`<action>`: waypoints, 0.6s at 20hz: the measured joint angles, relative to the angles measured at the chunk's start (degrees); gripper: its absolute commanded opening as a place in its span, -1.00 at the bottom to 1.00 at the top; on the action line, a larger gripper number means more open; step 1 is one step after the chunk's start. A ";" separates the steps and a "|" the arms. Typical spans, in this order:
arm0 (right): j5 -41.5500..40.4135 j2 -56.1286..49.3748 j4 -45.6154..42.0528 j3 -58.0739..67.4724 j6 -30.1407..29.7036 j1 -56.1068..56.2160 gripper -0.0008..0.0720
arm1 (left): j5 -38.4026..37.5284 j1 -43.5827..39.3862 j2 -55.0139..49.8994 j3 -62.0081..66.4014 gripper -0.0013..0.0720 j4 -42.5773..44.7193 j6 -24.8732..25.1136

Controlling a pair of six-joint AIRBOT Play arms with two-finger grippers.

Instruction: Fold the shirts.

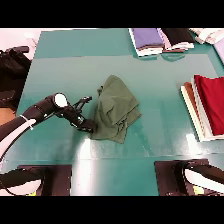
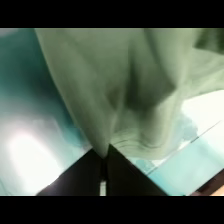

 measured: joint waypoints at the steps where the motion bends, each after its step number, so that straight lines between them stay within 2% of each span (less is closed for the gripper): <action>1: 0.09 0.07 0.00 -0.57 0.00 0.00 -0.92 | -0.02 0.98 0.63 0.87 -0.91 0.26 0.24; 7: -0.81 1.27 0.07 -15.98 0.59 0.00 -0.91 | 0.31 13.46 8.48 10.38 -0.91 7.72 -1.03; 8: -1.57 0.98 0.26 -19.56 0.68 0.00 -0.85 | 0.33 15.34 9.51 11.82 -0.90 9.25 -1.36; 10: -3.78 -0.96 2.19 -27.02 0.81 0.02 0.28 | 0.31 17.92 10.78 13.73 -0.90 11.21 -1.70; 11: -5.01 -2.45 3.74 -29.94 0.81 0.09 0.41 | 0.26 18.82 11.15 14.32 -0.90 12.04 -1.81; 12: -6.45 -4.42 5.88 -32.70 0.85 0.35 0.41 | 0.26 19.43 11.43 14.71 -0.91 12.50 -1.92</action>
